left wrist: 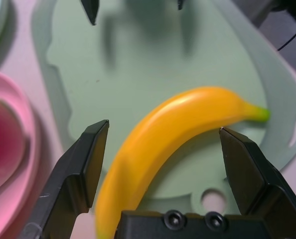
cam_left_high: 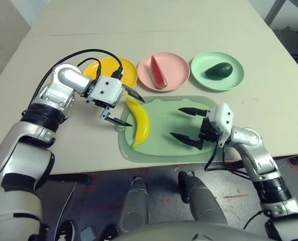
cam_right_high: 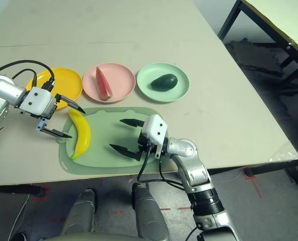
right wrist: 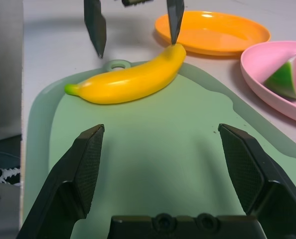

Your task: Place the fruits into color-matched plates.

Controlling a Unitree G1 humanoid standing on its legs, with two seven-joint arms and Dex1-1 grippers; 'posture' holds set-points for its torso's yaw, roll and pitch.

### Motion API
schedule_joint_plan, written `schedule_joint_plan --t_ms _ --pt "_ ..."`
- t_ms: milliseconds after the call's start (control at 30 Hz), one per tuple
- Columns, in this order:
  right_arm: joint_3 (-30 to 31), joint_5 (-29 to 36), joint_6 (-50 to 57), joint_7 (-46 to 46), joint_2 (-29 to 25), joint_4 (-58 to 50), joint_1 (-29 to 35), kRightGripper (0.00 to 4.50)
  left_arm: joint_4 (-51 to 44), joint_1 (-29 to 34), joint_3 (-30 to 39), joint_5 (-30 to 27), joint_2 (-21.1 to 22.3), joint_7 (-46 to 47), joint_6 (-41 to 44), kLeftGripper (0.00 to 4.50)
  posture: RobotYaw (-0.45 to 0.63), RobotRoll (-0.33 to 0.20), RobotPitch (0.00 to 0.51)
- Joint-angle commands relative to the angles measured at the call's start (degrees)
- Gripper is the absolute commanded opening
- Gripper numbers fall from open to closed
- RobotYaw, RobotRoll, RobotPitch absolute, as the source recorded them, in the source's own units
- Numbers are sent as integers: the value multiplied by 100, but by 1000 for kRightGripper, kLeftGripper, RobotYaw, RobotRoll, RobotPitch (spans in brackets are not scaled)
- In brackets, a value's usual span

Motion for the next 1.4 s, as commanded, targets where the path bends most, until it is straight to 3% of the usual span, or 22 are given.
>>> schedule_joint_plan --t_ms 33,500,600,800,833,1167,1400 --pt "36 122 138 -83 -28 -171 9 4475 80 -35 -504 119 -18 -55 -455 4500 -121 0 233" --pt "141 139 296 -201 -123 -409 10 4475 1336 -769 -1418 694 -532 -55 -1853 4500 -146 0 231" --pt "163 117 325 -230 -166 -466 24 4500 1435 -845 -1654 676 -556 -55 -1801 3869 -163 0 229" --pt "202 122 345 -286 -188 -475 15 4500 1340 -932 -1976 439 -423 -55 -1617 1845 -164 0 225" --pt "213 121 345 -288 -186 -469 13 4500 1315 -949 -2013 389 -392 -55 -1583 1697 -160 0 225" --pt "200 244 309 -238 -155 -455 10 4500 994 -1233 -1756 -313 133 -55 -954 1694 -138 0 223" --pt "176 535 565 -360 -66 -640 125 4500 2510 -1785 -1058 608 338 -55 -1294 1694 -96 0 224"
